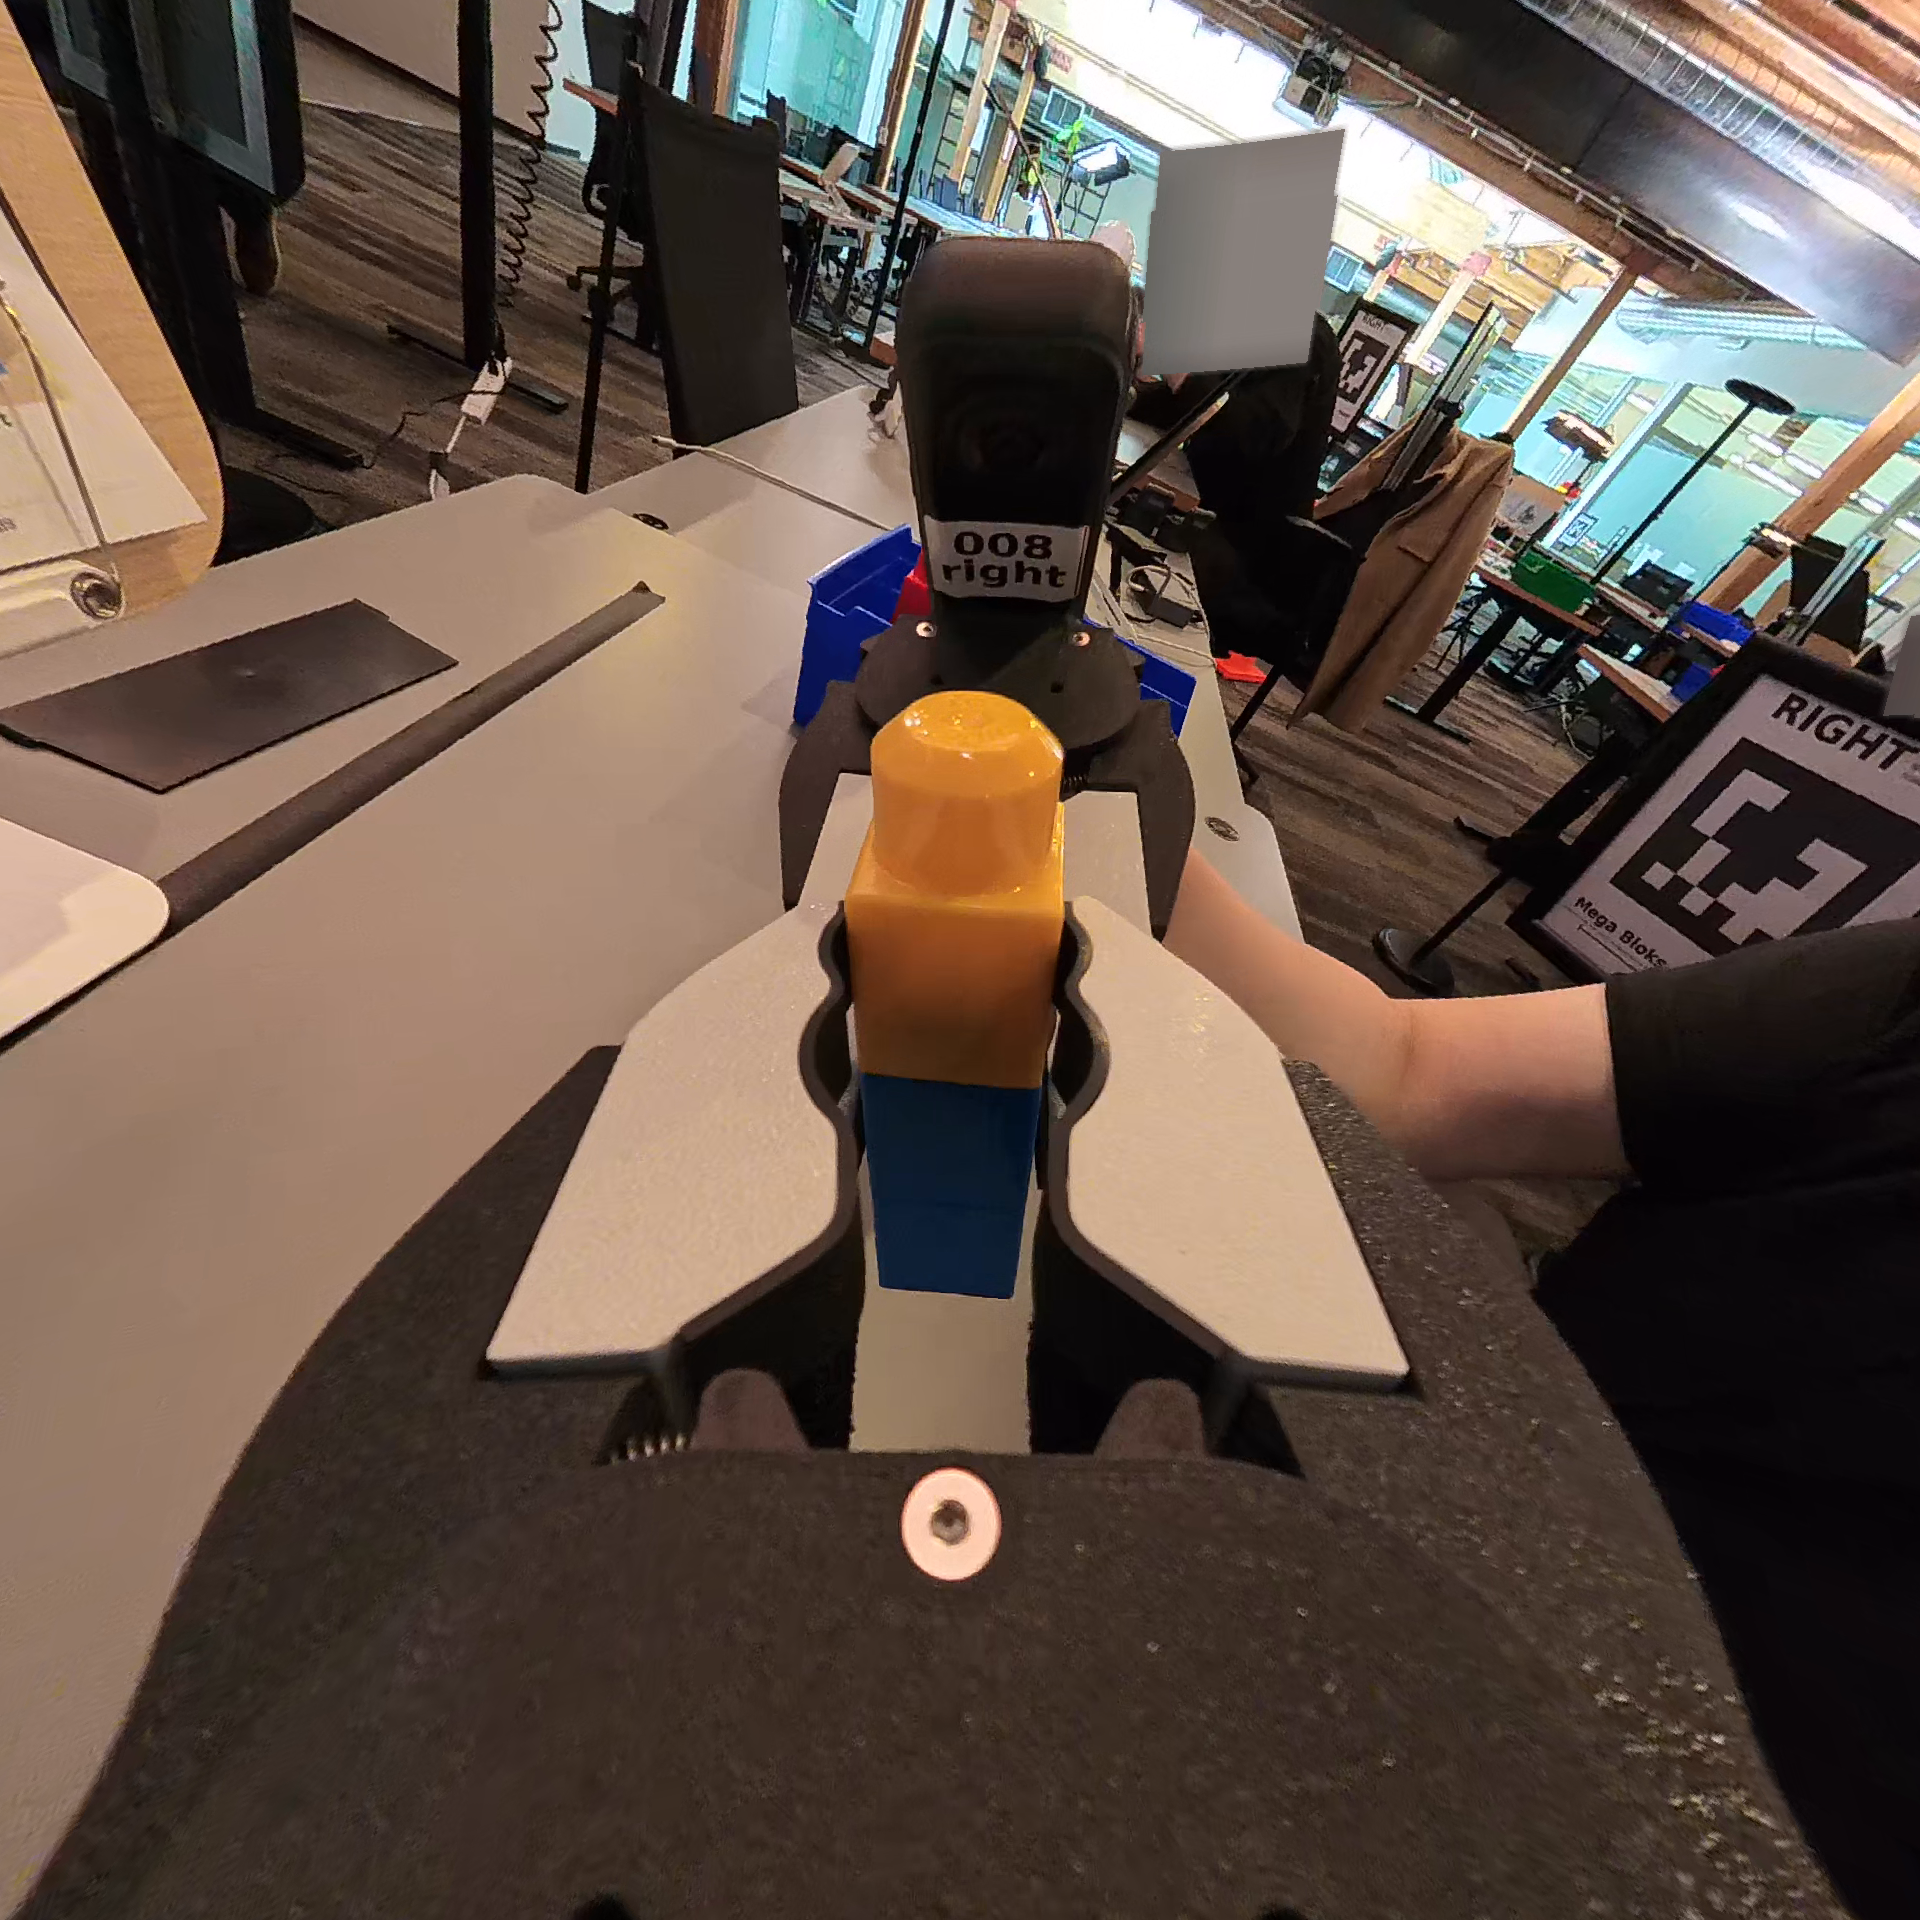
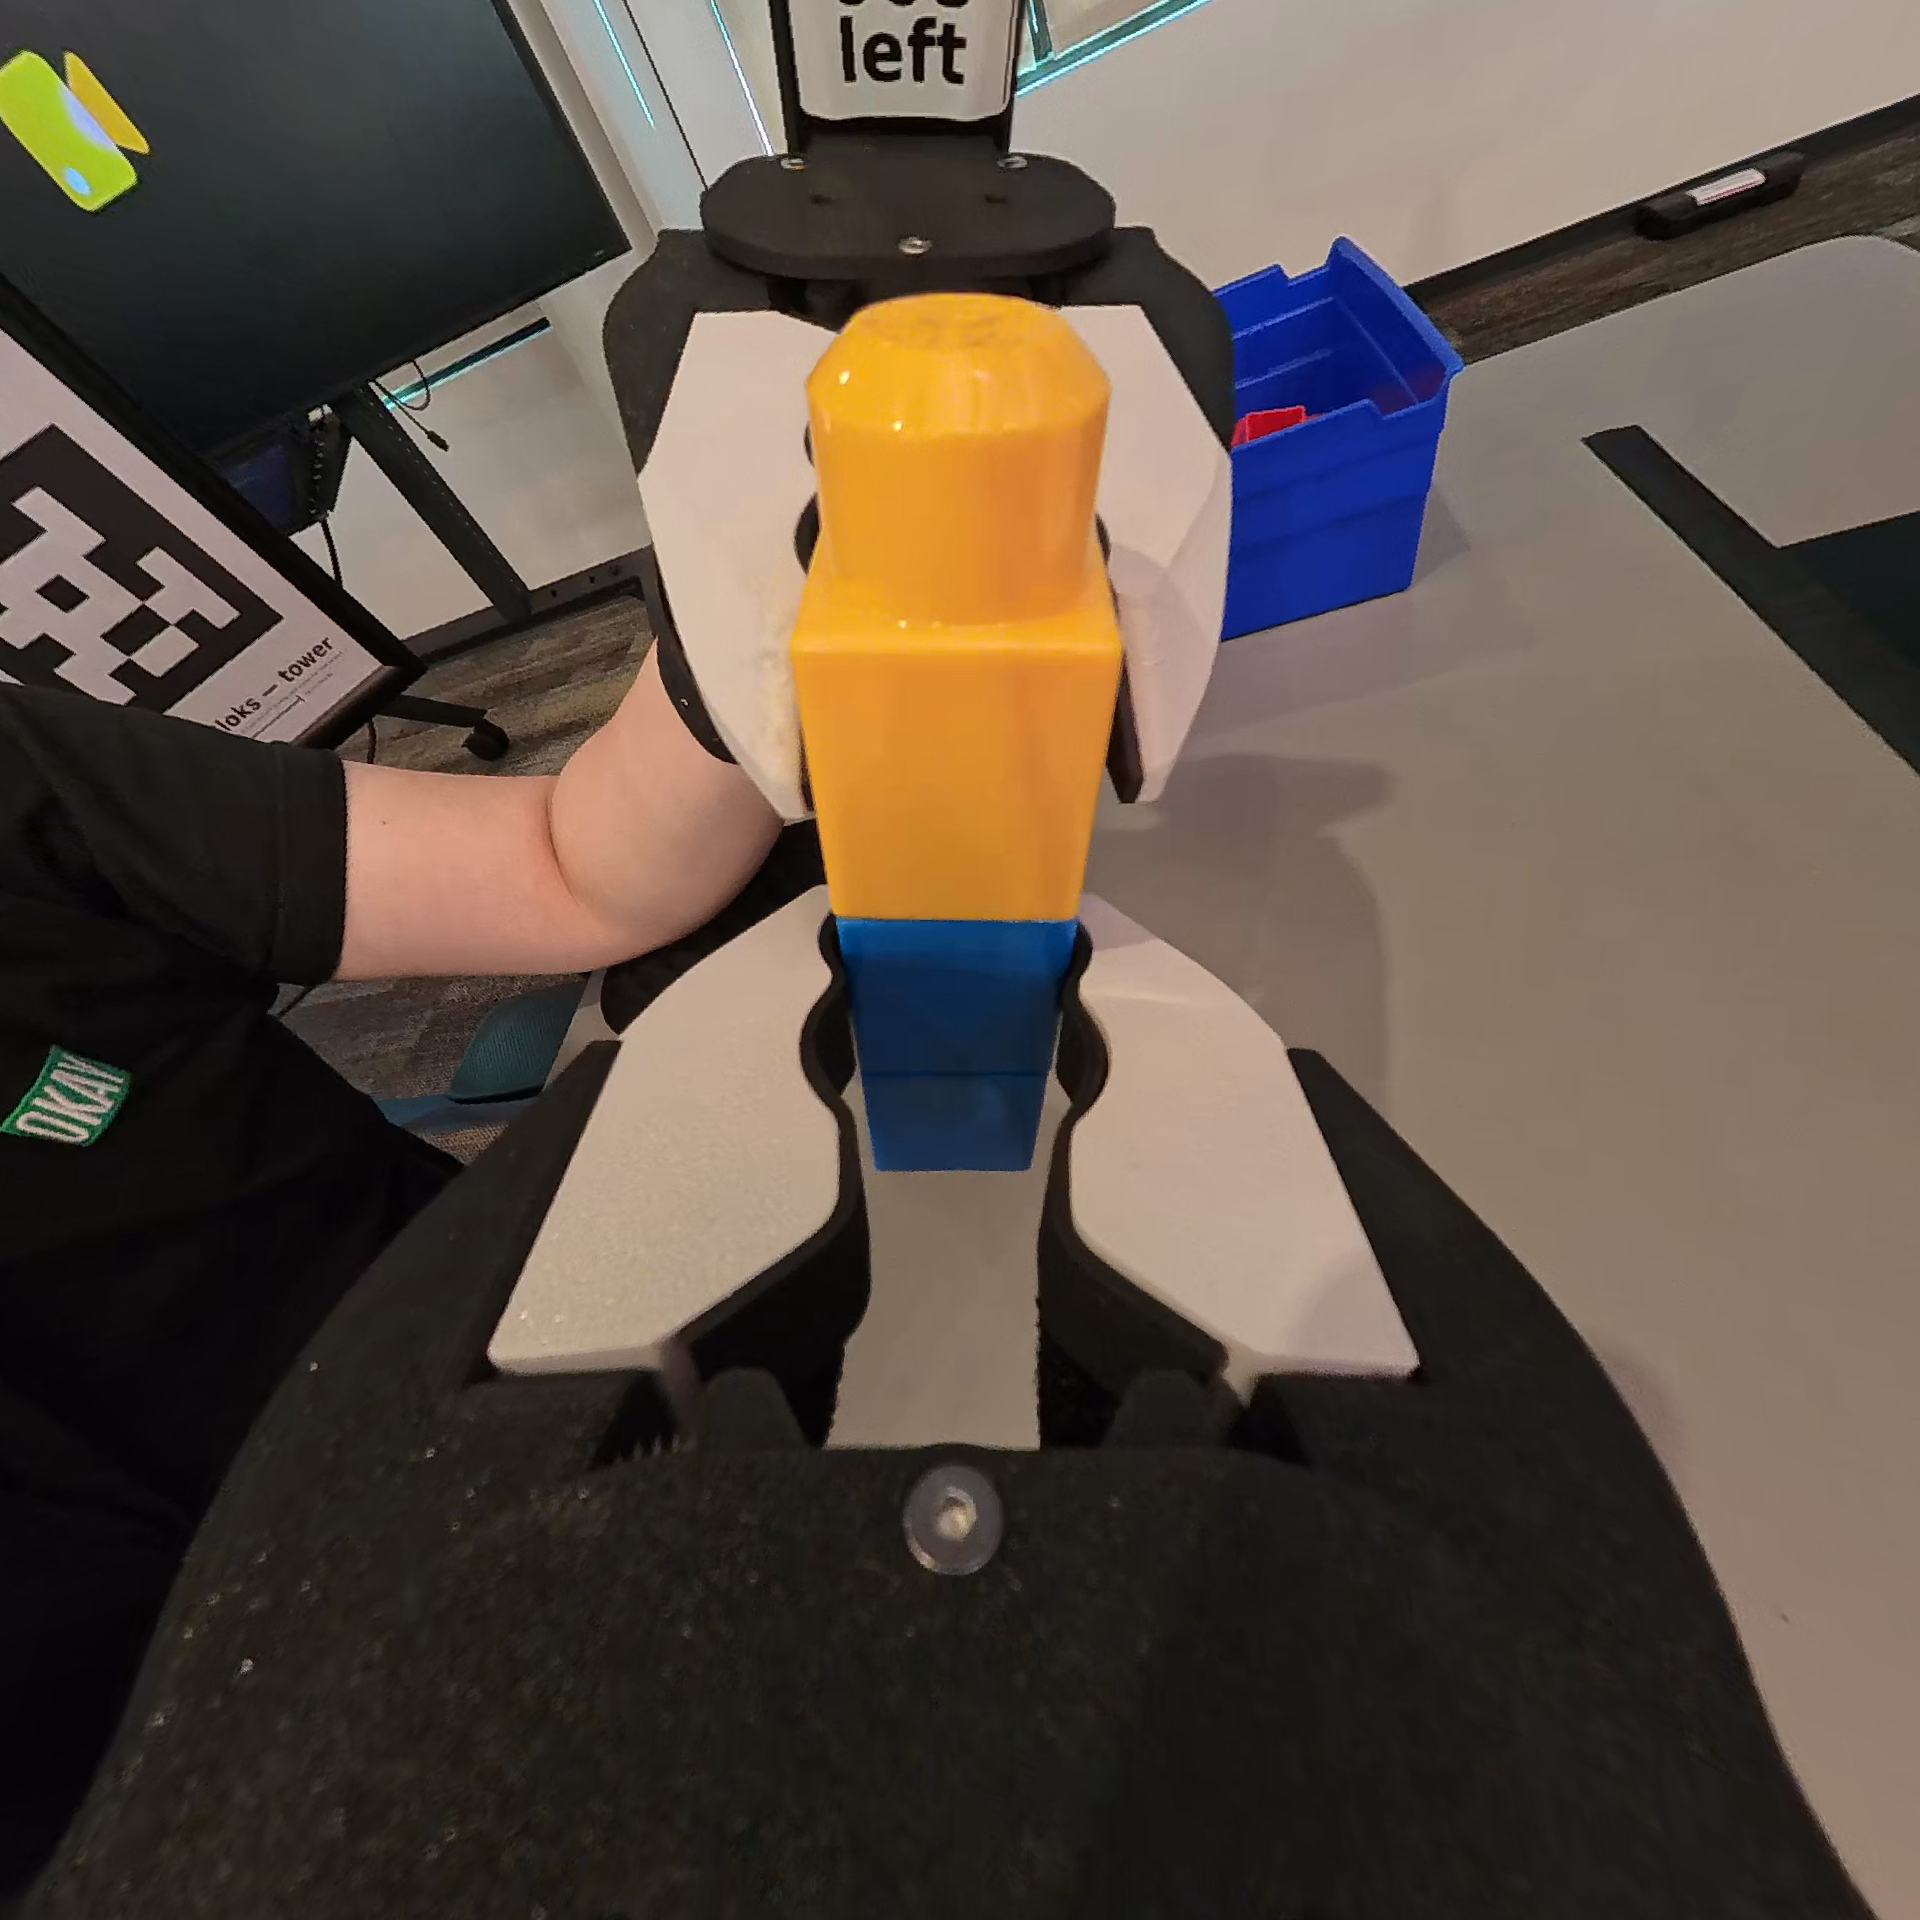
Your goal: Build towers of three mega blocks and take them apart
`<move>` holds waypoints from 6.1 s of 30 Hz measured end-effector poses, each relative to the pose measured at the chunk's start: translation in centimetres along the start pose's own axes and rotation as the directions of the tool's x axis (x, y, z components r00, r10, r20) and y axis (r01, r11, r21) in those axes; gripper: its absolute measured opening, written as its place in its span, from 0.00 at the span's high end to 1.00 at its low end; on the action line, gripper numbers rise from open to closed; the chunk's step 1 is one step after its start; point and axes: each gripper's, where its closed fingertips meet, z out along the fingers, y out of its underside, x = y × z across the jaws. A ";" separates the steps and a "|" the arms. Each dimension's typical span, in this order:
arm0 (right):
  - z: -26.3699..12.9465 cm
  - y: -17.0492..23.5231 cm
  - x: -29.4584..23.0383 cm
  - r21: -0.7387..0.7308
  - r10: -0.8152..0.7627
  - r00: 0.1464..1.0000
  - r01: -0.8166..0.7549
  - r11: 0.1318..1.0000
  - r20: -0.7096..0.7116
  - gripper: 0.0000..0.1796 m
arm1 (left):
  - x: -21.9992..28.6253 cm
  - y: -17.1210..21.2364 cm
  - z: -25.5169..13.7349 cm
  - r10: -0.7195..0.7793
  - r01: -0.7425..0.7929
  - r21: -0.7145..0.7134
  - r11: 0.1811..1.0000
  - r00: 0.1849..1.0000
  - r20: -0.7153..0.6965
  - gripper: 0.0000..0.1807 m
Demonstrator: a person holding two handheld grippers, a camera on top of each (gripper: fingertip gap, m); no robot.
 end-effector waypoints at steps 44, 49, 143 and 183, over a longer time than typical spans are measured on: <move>-14.5 -7.7 -4.5 0.378 -0.115 0.954 0.218 0.900 -0.278 0.81 | 4.5 -5.2 -5.9 0.090 -0.083 0.208 0.975 0.996 -0.023 0.74; -25.0 -9.6 -10.6 0.274 -0.121 0.618 0.504 0.819 -0.777 0.81 | 4.9 -5.4 -6.4 0.105 -0.096 0.213 0.972 0.994 -0.030 0.76; -42.7 26.3 -1.6 0.340 0.293 -0.191 -0.294 0.894 -0.937 0.79 | 6.7 -5.4 -4.6 0.094 -0.069 0.212 0.975 0.990 -0.108 0.79; -18.6 -3.7 5.0 0.198 0.121 0.551 0.083 0.977 -0.826 0.72 | -0.8 -5.2 -7.5 0.130 -0.203 0.134 0.970 0.899 0.418 0.77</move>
